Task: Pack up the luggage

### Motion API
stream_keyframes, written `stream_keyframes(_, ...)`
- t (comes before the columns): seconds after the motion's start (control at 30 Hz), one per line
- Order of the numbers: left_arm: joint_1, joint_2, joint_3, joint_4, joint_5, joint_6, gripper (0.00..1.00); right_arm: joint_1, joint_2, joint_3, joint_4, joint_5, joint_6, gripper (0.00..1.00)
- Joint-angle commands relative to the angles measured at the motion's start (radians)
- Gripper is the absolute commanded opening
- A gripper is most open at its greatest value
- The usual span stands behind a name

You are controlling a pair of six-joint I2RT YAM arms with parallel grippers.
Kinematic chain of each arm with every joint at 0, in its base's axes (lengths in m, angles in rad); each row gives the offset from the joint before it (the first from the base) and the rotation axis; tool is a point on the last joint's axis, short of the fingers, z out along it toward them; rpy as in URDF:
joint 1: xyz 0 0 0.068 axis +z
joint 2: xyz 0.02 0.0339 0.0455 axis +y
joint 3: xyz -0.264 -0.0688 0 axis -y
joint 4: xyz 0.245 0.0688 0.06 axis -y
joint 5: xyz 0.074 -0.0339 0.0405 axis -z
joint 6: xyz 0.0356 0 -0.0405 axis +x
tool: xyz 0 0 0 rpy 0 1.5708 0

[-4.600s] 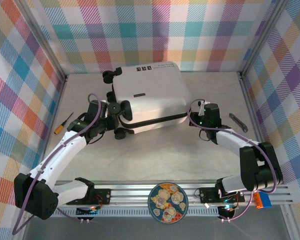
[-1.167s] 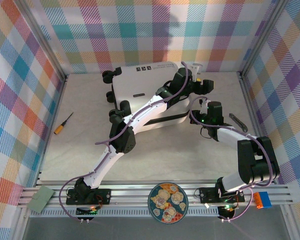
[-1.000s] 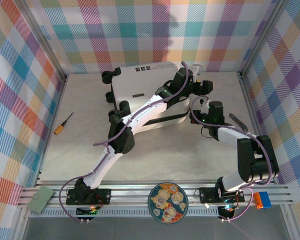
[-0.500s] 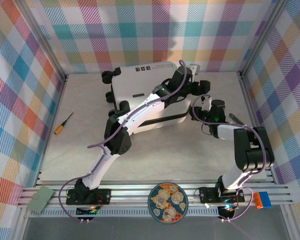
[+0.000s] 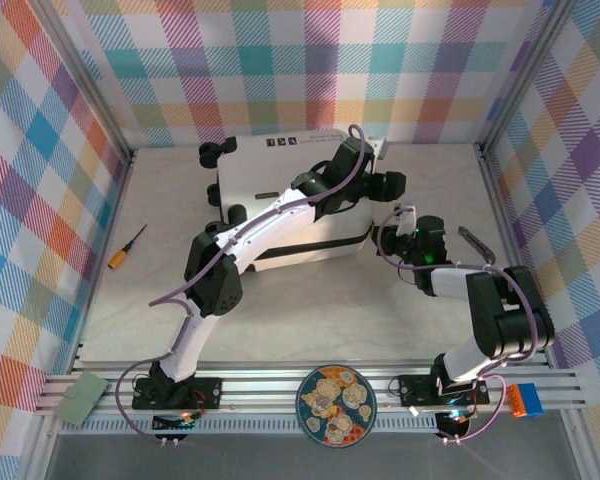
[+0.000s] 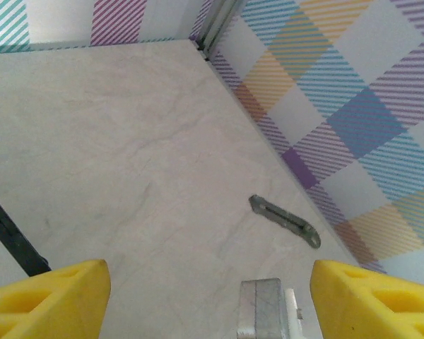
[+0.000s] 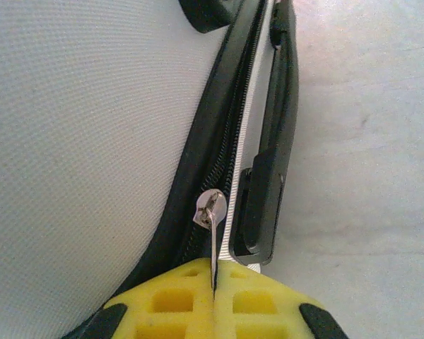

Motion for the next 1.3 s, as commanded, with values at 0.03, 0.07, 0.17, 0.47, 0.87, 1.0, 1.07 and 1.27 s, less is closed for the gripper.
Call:
stream_keyframes(0.03,0.013,-0.034,-0.196,-0.172,-0.031,-0.002,0.73,0.063,-0.106,-0.027,0.053,-0.055,-0.056,0.0)
stream_keyframes(0.07,0.012,-0.065,-0.242,-0.161,-0.032,-0.002,0.73,0.089,-0.128,-0.041,0.041,-0.049,-0.06,0.0)
stream_keyframes(0.17,0.012,-0.165,-0.391,-0.134,-0.046,-0.003,0.73,0.169,-0.173,-0.072,0.007,-0.018,-0.082,0.0)
stream_keyframes(0.47,0.012,-0.383,-0.714,-0.092,-0.093,-0.047,0.72,0.207,-0.155,-0.071,-0.019,0.103,-0.075,0.0)
stream_keyframes(0.87,0.011,-0.423,-0.776,-0.078,-0.07,-0.068,0.69,0.092,0.113,0.175,0.043,0.108,-0.024,0.0)
stream_keyframes(1.0,0.011,-0.437,-0.784,-0.086,-0.078,-0.061,0.68,0.065,0.154,0.214,0.065,0.071,-0.01,0.0)
stream_keyframes(1.07,0.011,-0.442,-0.786,-0.091,-0.084,-0.058,0.68,0.065,0.151,0.204,0.081,0.042,-0.012,0.0)
stream_keyframes(1.27,0.011,-0.454,-0.782,-0.099,-0.094,-0.051,0.67,0.079,0.084,0.091,0.117,0.026,-0.015,0.0)
